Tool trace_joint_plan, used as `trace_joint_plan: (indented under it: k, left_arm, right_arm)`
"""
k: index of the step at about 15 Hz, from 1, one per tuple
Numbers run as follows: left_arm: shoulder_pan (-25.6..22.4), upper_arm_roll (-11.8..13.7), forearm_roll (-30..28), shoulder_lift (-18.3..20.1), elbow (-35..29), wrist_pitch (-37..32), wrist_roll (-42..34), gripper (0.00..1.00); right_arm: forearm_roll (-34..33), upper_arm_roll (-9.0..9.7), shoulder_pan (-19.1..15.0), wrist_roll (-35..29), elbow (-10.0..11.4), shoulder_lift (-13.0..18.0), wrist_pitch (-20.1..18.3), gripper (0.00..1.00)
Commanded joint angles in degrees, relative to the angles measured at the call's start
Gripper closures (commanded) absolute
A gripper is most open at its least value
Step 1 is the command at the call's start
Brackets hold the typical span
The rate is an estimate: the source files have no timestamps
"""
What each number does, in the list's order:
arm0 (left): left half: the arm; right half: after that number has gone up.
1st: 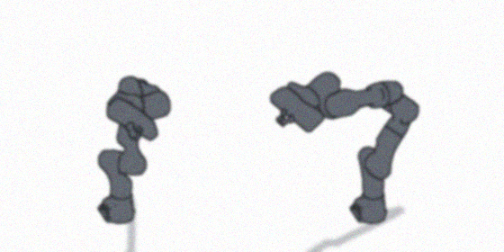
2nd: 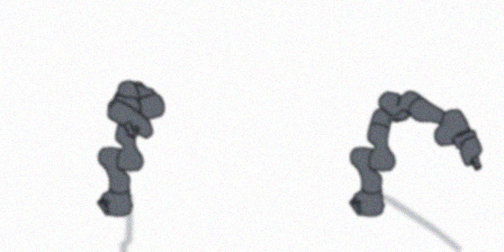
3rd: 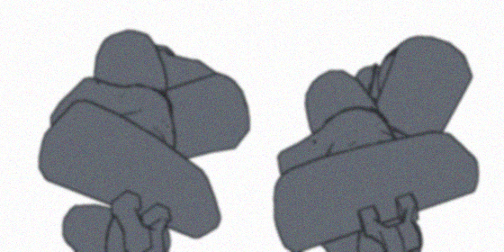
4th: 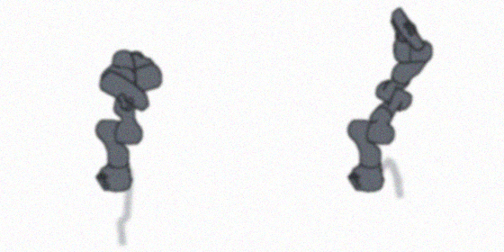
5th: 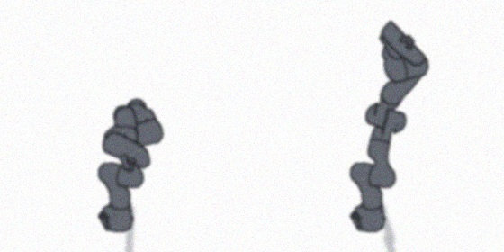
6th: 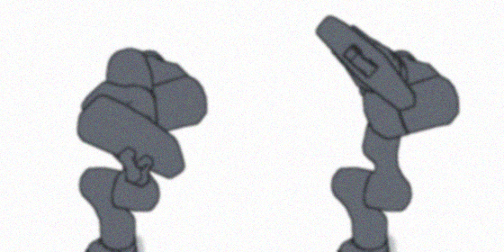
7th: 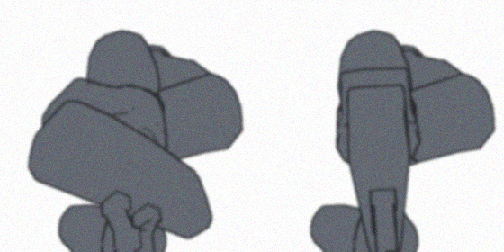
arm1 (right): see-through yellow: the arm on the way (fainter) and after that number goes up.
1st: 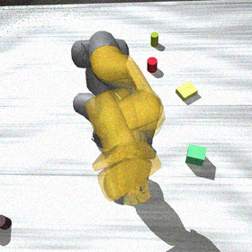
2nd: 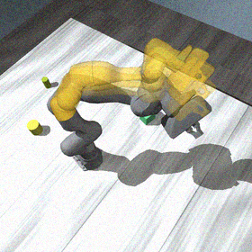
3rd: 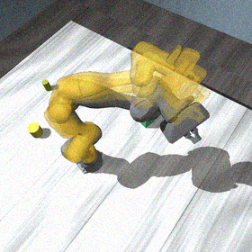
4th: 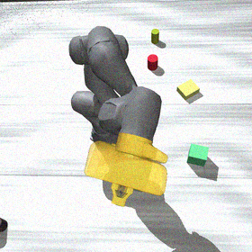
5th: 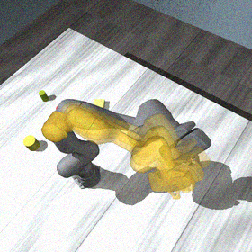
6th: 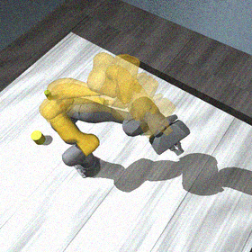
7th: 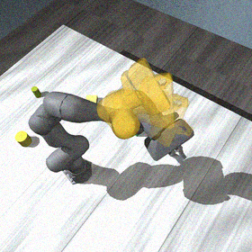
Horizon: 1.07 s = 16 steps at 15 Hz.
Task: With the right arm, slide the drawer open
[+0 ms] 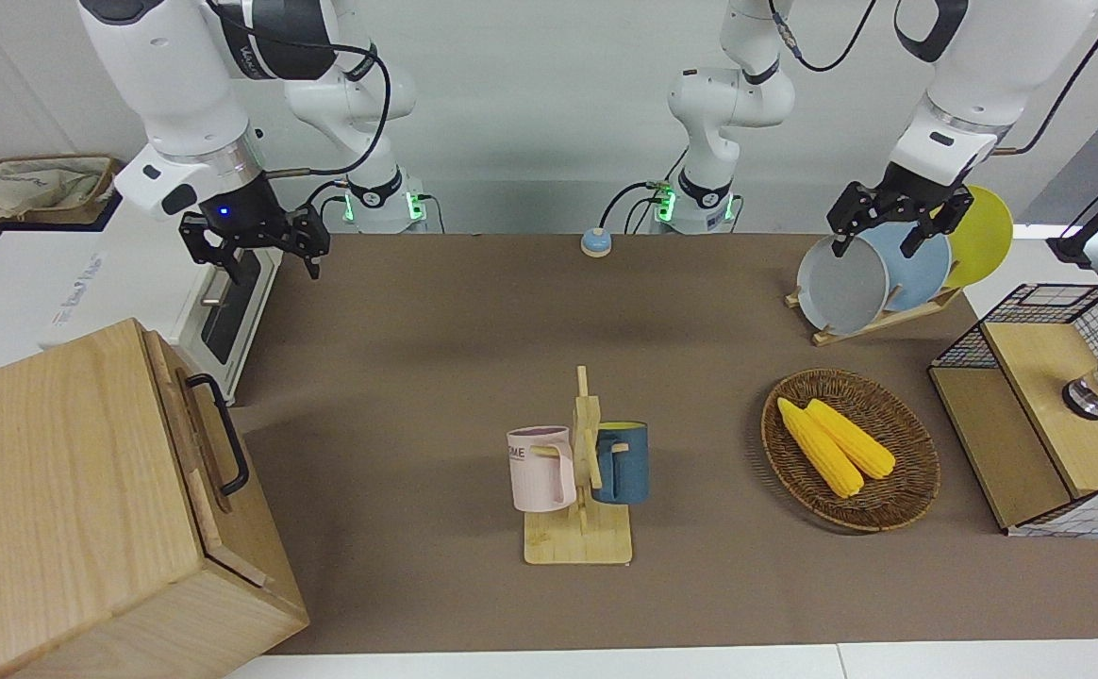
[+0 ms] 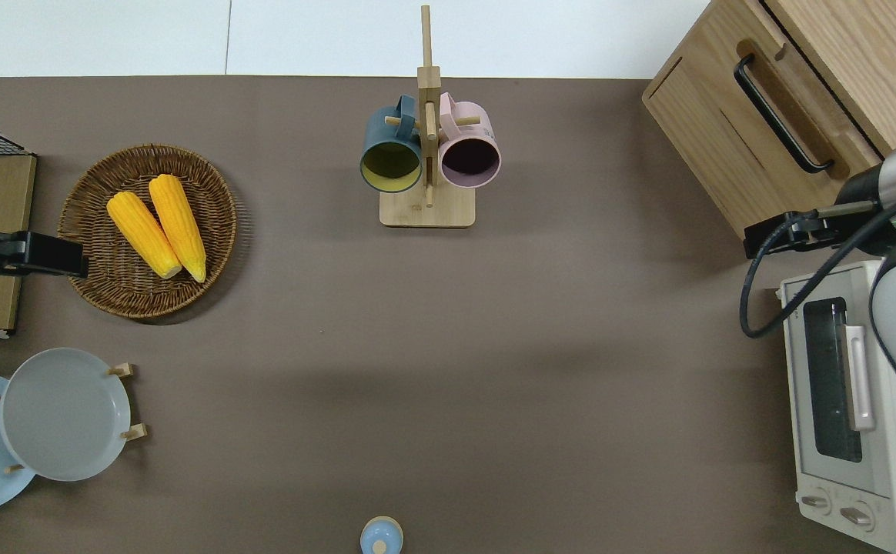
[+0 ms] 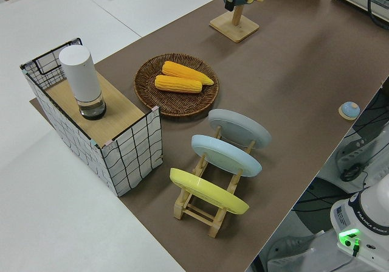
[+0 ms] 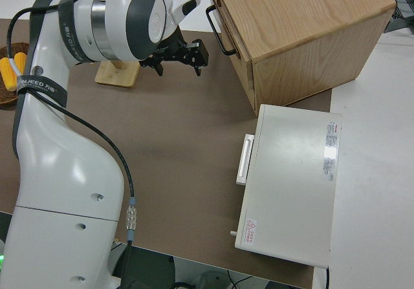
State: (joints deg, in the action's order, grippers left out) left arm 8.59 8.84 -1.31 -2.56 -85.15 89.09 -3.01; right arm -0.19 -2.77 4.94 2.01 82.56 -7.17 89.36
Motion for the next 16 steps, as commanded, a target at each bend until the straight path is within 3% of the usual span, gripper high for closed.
trace_joint_plan:
  k: [1, 16]
  left_arm:
    - [0.99, 0.92, 0.87, -0.69, 1.12, 0.04, -0.33, 0.0]
    - [0.99, 0.92, 0.78, -0.69, 1.12, 0.04, -0.33, 0.0]
  right_arm:
    - [1.06, -0.13, -0.28, 0.98, -0.73, -0.04, -1.81, 0.009]
    - [0.1, -0.22, -0.28, 0.72, -0.73, -0.04, -1.82, 0.011]
